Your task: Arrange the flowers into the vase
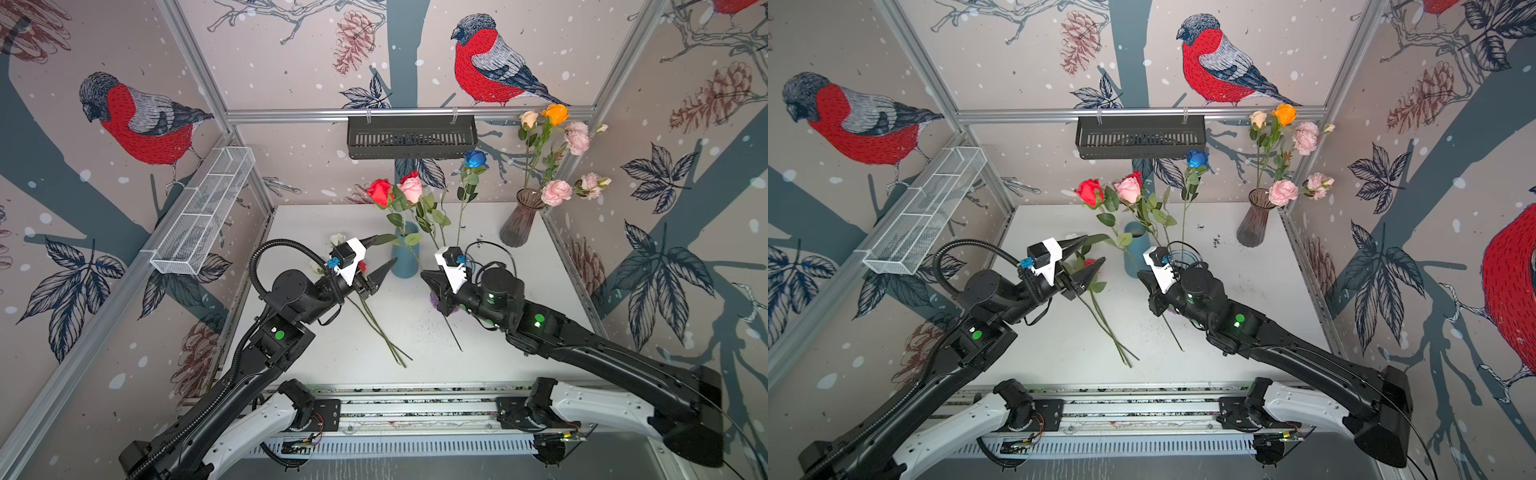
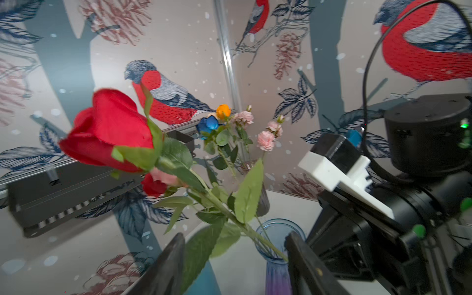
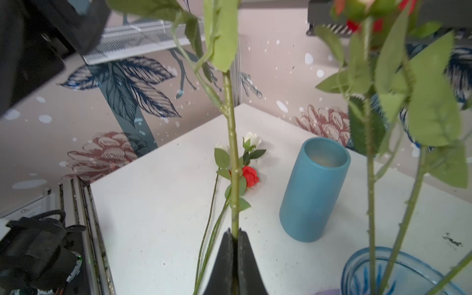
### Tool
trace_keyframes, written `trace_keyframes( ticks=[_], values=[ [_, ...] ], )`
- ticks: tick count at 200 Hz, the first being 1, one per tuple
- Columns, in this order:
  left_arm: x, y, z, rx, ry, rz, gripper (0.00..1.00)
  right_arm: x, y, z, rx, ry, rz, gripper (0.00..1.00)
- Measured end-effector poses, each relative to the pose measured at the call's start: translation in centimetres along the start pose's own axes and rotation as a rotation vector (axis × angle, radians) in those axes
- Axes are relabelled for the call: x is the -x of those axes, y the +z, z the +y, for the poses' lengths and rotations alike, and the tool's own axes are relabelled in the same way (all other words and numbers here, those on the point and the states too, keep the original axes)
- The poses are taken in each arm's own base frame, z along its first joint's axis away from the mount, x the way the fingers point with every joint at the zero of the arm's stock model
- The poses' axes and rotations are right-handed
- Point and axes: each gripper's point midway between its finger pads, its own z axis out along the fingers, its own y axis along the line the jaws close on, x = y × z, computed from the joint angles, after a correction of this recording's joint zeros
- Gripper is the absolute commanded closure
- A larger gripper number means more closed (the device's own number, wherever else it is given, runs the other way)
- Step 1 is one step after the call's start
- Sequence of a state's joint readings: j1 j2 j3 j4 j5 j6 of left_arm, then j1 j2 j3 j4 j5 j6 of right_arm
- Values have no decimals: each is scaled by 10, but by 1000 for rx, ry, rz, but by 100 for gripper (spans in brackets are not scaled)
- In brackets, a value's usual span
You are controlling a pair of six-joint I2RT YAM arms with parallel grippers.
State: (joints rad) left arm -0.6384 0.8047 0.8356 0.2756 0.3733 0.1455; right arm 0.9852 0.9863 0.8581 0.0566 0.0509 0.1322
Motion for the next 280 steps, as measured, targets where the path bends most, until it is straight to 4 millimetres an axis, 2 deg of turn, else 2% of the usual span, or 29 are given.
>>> trace_keyframes(
  ticks=[33, 64, 107, 163, 182, 234, 245, 252, 266, 272, 280],
  values=[
    [-1, 8, -22, -150, -22, 2, 45, 23, -15, 10, 60, -2, -101, 99],
    [-4, 10, -34, -234, -40, 9, 45, 27, -17, 21, 116, -17, -129, 99],
    [-10, 15, -41, -285, -74, 34, 46, 34, -19, 34, 174, -32, -174, 99],
    [-10, 15, -41, -289, -80, 35, 55, 33, -12, 48, 229, -36, -177, 99],
    [-10, 15, -42, -292, -82, 36, 63, 32, -9, 51, 241, -37, -171, 99],
    [-7, 14, -44, -308, -98, 33, 100, 36, -6, 57, 261, -38, -187, 99],
    [-7, 14, -45, -314, -99, 32, 100, 36, -6, 58, 262, -39, -187, 98],
    [-6, 14, -45, -315, -100, 32, 100, 36, -6, 58, 262, -38, -188, 93],
    [-6, 14, -45, -315, -102, 33, 100, 37, -6, 58, 263, -36, -188, 58],
    [-6, 14, -46, -319, -101, 33, 100, 37, -6, 57, 261, -30, -188, 52],
    [-7, 14, -45, -311, -100, 36, 100, 39, -7, 57, 261, -30, -189, 50]
  ],
)
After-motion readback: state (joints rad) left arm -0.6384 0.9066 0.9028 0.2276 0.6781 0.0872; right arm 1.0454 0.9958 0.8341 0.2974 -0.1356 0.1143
